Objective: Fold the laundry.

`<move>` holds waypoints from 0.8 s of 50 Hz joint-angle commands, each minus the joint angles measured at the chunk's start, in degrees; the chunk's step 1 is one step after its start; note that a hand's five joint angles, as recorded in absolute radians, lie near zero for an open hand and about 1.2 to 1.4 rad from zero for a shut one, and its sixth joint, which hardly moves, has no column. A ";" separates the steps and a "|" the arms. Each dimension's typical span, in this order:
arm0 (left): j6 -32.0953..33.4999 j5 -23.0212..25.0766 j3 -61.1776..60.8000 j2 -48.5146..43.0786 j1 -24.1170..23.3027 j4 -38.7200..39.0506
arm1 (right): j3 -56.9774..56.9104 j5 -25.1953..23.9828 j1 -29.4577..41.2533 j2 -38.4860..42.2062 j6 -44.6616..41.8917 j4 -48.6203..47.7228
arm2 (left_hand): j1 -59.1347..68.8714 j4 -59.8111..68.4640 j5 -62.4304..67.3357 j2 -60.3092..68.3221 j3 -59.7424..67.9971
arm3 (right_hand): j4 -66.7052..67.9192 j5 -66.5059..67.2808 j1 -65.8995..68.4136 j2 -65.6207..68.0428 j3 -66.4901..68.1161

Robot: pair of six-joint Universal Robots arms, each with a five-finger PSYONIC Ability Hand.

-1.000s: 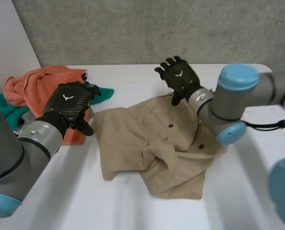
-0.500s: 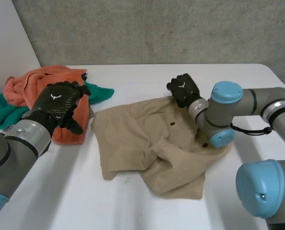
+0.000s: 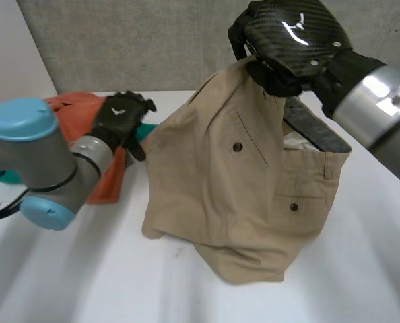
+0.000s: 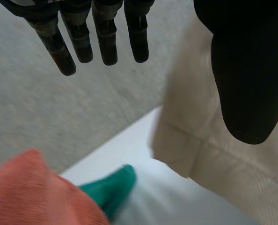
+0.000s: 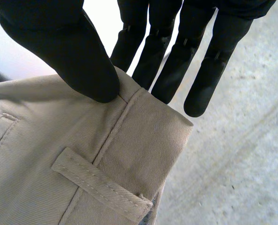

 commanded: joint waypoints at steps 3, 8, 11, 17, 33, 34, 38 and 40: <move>-0.13 2.25 8.77 -10.80 -2.15 -8.66 | 6.01 -1.26 -3.93 -5.22 3.63 -2.71 | 38.91 48.67 48.37 40.02 48.16 | 11.34 13.18 16.65 12.53 11.96; -0.05 -0.99 11.93 -8.96 -1.27 -7.44 | 3.21 1.37 -5.78 1.97 3.03 -5.44 | 57.38 67.14 66.84 58.48 66.62 | 11.34 13.18 16.65 12.53 11.96; -0.13 -4.33 16.14 -6.68 -1.27 -1.04 | -4.07 7.86 -4.73 9.44 0.57 -6.49 | 57.38 67.14 66.84 58.48 66.62 | 11.34 13.18 16.65 12.53 11.96; -1.97 -6.62 25.36 -3.16 -1.71 15.82 | -25.66 27.70 -2.54 22.18 -0.58 -11.91 | 57.38 67.14 66.84 58.48 66.62 | 11.34 13.18 16.65 12.53 11.96; -9.45 -7.68 24.17 3.87 -4.26 20.61 | -28.45 26.18 -2.44 25.55 6.45 -29.79 | 57.38 67.14 66.84 58.48 66.62 | 11.34 13.18 16.65 12.53 11.96; -9.36 -7.24 22.33 4.57 -4.34 20.52 | -27.31 25.12 -2.53 25.28 6.71 -29.44 | 57.38 67.14 66.84 58.48 66.62 | 11.34 13.18 16.65 12.53 11.96; -9.19 -4.35 12.22 8.00 -4.61 19.91 | -20.11 21.78 -3.93 24.23 6.54 -27.07 | 57.38 67.14 66.84 58.48 66.62 | 11.34 13.18 16.65 12.53 11.96; -8.75 -1.98 5.02 9.58 -4.70 19.12 | -15.29 20.64 -5.25 24.14 5.41 -24.36 | 57.38 67.14 66.84 58.48 66.62 | 11.34 13.18 16.65 12.53 11.96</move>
